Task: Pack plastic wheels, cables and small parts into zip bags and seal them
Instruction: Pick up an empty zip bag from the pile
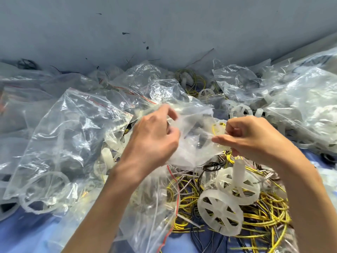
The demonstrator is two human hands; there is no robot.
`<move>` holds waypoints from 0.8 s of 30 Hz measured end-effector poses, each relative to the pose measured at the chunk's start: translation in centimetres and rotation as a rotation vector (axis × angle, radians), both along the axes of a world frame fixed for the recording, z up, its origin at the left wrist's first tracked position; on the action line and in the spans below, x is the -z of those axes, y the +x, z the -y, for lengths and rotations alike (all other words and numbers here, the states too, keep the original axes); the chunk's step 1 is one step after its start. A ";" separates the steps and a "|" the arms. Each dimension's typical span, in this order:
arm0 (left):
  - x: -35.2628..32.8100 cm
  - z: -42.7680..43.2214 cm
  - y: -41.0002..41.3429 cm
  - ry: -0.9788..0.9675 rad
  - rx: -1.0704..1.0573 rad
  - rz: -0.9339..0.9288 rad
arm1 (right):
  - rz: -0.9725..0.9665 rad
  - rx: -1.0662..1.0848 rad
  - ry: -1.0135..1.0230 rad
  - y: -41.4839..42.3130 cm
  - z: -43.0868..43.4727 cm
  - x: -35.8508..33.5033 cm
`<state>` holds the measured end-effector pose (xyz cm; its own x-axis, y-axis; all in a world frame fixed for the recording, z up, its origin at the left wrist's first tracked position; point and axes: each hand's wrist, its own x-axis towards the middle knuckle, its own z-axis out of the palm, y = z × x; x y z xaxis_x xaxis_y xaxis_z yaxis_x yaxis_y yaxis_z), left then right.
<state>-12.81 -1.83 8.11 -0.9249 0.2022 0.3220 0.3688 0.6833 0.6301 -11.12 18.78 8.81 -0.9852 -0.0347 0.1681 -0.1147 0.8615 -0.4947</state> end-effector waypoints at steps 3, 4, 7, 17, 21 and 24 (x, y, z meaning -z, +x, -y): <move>-0.6 0.9 -0.1 -0.001 -0.136 -0.100 | 0.066 -0.022 0.114 0.2 -0.6 -0.4; -0.8 1.0 -0.1 -0.037 -0.150 -0.116 | 0.139 -0.070 0.141 0.4 -0.7 -0.7; -1.1 1.1 0.0 -0.192 -0.171 -0.178 | 0.431 -0.189 0.247 1.5 -0.6 -1.5; -1.9 -1.9 1.3 -0.425 -0.031 0.017 | 0.259 -0.251 0.354 2.1 -1.4 -1.7; -1.0 -2.2 1.1 -0.429 -0.116 -0.081 | -0.095 -0.229 0.125 2.0 -1.3 -2.5; -0.6 -1.8 0.6 -0.432 -0.100 -0.141 | -0.345 -0.190 -0.213 2.1 -0.2 -2.9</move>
